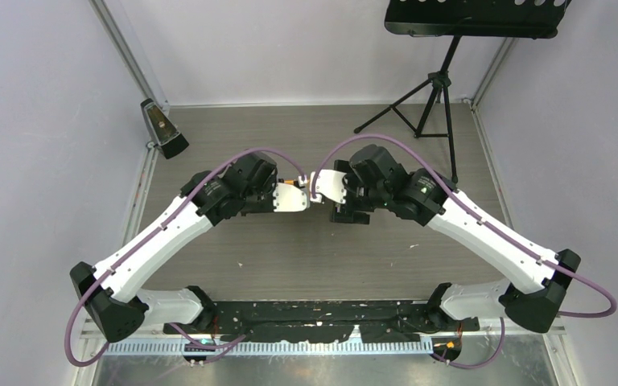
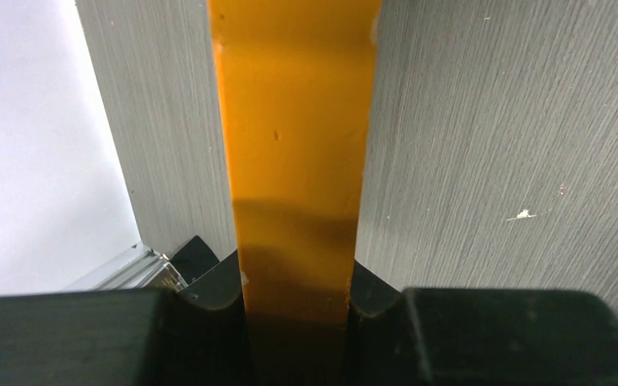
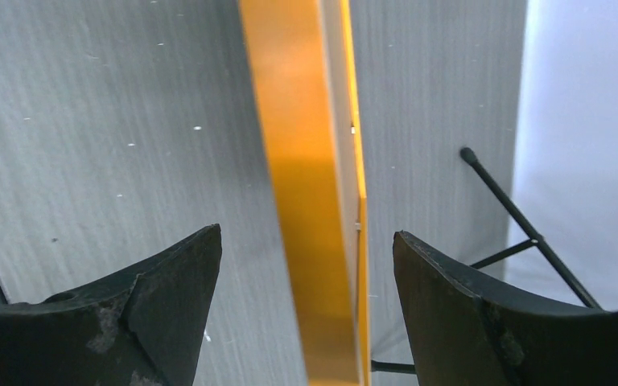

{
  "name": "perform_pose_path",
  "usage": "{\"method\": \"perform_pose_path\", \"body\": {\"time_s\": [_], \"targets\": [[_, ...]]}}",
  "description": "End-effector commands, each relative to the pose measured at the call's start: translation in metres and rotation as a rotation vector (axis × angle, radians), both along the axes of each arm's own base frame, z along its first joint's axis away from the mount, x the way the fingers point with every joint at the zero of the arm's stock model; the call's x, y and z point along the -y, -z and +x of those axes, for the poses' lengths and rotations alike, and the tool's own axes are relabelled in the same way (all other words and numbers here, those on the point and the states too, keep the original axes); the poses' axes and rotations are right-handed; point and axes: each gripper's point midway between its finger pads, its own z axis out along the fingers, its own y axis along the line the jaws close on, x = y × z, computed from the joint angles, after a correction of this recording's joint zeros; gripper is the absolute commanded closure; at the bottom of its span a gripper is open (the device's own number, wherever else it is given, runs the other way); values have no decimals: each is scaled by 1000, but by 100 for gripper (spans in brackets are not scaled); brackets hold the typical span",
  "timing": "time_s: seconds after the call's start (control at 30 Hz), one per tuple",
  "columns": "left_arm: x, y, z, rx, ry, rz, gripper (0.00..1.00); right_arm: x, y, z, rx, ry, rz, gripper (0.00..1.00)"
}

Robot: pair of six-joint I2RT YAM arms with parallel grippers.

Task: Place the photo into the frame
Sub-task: Turn over the photo frame at the center of the board.

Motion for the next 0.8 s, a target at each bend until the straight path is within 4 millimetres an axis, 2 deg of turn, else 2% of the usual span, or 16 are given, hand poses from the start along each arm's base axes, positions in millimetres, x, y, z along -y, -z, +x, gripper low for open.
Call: {"method": "perform_pose_path", "body": {"time_s": [0.0, 0.1, 0.2, 0.27, 0.3, 0.33, 0.37, 0.43, 0.47, 0.5, 0.53, 0.57, 0.6, 0.77], "targets": [[12, -23, -4, 10, 3, -116, 100, -12, -24, 26, 153, 0, 6, 17], [13, -28, -5, 14, 6, -136, 100, -24, -20, 27, 136, -33, 2, 20], [15, -35, -5, 22, 7, -157, 100, -36, -15, 26, 100, -50, 13, 30], [15, -37, -6, 28, 8, -165, 100, -41, -11, 26, 81, -55, 13, 43], [15, -38, -6, 30, 9, -168, 100, -41, -10, 26, 77, -54, 12, 58], [14, -38, -6, 34, 9, -168, 100, -42, -11, 26, 75, -54, 17, 65], [13, -39, -6, 41, 7, -169, 100, -42, -11, 25, 68, -55, 13, 78], [11, -41, -4, 61, -1, -172, 93, -41, -16, 23, 62, -55, 20, 92], [11, -43, -3, 72, -5, -176, 85, -40, -20, 21, 61, -52, 23, 93], [9, -46, -1, 86, -11, -187, 71, -39, -23, 21, 62, -50, 27, 94], [8, -51, 1, 105, -21, -203, 51, -38, -29, 19, 64, -48, 34, 94], [5, -57, 4, 127, -37, -222, 23, -37, -31, 19, 59, -41, 40, 94], [2, -64, 7, 154, -58, -245, 3, -35, -37, 17, 55, -37, 47, 94], [-23, -122, 17, 269, -171, -423, 0, -34, -59, 13, -47, 27, 122, 94]]}}
